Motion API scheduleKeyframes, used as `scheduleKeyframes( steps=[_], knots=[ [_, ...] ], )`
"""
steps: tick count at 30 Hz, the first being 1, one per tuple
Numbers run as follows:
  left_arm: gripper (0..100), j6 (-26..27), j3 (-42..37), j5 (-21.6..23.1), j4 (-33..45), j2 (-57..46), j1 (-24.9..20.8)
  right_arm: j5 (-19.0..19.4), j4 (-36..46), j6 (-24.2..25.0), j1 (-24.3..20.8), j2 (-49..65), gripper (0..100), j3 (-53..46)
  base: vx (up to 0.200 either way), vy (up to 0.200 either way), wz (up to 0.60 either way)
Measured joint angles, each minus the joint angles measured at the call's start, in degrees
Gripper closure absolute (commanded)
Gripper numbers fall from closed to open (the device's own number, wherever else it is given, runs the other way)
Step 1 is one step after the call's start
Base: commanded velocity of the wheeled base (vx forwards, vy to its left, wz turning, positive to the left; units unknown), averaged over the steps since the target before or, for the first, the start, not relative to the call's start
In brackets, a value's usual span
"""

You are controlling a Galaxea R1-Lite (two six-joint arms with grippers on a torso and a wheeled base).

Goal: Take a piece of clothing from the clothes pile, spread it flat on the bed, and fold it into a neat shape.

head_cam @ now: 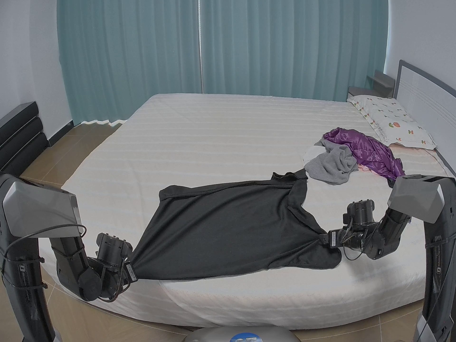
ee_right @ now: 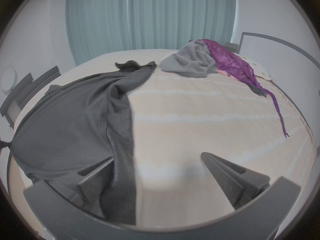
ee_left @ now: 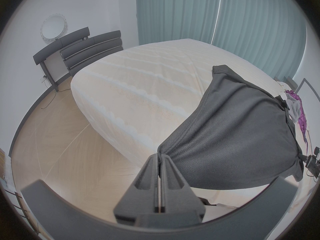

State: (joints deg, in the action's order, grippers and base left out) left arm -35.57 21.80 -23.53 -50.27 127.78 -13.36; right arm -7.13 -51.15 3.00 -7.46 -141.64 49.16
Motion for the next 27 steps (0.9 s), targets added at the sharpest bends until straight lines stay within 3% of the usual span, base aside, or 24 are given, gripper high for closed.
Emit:
scheduleKeyframes(
  steps=[7, 15, 20, 27],
  knots=[
    [100, 0.0, 0.0, 0.0, 0.2, 0.0, 0.0, 1.0, -0.1, 0.4, 7.4, 1.9, 0, 0.3, 0.000, 0.000, 0.00],
    [100, 0.0, -0.1, -0.1, 0.2, 0.0, 0.0, 5.8, -0.2, 7.4, 11.1, 4.0, 0, 1.2, 0.000, 0.000, 0.00],
    [100, 0.0, -0.1, -0.1, 0.2, 0.0, 0.0, 9.2, -0.1, 12.6, 9.0, 4.9, 0, 2.2, 0.000, 0.000, 0.00],
    [100, 0.0, -0.1, -0.1, 0.2, 0.0, 0.0, 10.1, 0.5, 13.9, 3.3, 4.8, 0, 6.8, 0.000, 0.000, 0.00]
  ],
)
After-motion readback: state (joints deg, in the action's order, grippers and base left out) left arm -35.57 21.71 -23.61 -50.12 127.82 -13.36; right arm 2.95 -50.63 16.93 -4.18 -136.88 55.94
